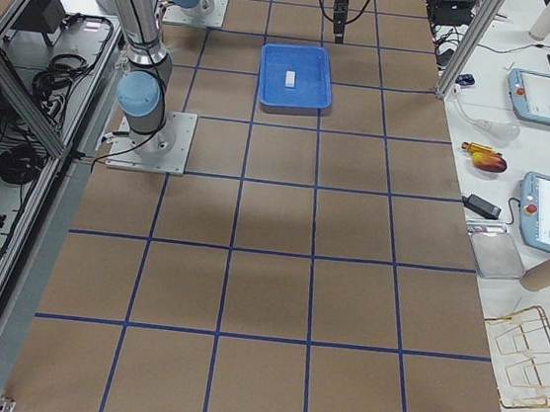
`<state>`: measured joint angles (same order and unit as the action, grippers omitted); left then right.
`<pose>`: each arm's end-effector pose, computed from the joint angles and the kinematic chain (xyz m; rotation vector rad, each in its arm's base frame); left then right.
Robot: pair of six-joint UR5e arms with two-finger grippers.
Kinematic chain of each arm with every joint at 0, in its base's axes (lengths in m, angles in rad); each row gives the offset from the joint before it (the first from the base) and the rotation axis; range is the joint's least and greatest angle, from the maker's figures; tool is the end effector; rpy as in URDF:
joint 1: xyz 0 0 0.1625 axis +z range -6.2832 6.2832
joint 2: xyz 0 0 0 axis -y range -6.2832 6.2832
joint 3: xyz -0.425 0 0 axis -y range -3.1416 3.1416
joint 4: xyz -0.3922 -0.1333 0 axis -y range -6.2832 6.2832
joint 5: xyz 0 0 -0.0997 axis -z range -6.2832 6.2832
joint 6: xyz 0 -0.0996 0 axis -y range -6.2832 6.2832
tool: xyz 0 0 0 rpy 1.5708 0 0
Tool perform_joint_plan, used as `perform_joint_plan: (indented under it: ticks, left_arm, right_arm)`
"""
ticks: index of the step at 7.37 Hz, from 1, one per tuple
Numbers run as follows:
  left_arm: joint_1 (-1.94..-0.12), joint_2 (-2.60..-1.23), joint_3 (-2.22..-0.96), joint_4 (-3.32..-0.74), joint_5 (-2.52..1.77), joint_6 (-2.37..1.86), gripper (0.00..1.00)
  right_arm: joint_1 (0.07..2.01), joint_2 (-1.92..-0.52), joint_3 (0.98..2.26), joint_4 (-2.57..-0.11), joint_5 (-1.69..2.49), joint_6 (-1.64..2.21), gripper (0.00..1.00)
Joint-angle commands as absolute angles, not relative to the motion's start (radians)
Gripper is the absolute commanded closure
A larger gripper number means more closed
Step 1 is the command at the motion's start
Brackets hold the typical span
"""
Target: Assemble white blocks and place on blue tray
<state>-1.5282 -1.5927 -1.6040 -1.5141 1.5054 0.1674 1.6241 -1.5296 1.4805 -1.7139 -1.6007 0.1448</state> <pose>-0.1184 -0.5063 0.4666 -0.1919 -3.0707 0.0130 0.1582 -0.5184 0.5277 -0.1470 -3.1127 0.3035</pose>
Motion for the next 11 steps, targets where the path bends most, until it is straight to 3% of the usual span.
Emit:
perform_joint_plan:
  ticks: [1,3,11]
  left_arm:
    - [-1.540,-1.519,-1.609,-1.555,1.508,0.176,0.00]
    - [-1.629,-1.516,-1.615,-1.539,1.576,0.184,0.00]
    - [-1.489,-1.465,-1.618,-1.552,1.563,0.179,0.00]
  right_arm:
    - [1.624,-1.532,1.483,-1.712,-1.600,0.147,0.00]
    - [1.624,-1.534,1.482,-1.712,-1.598,0.147,0.00]
    - [1.624,-1.534,1.480,-1.715,-1.585,0.146,0.00]
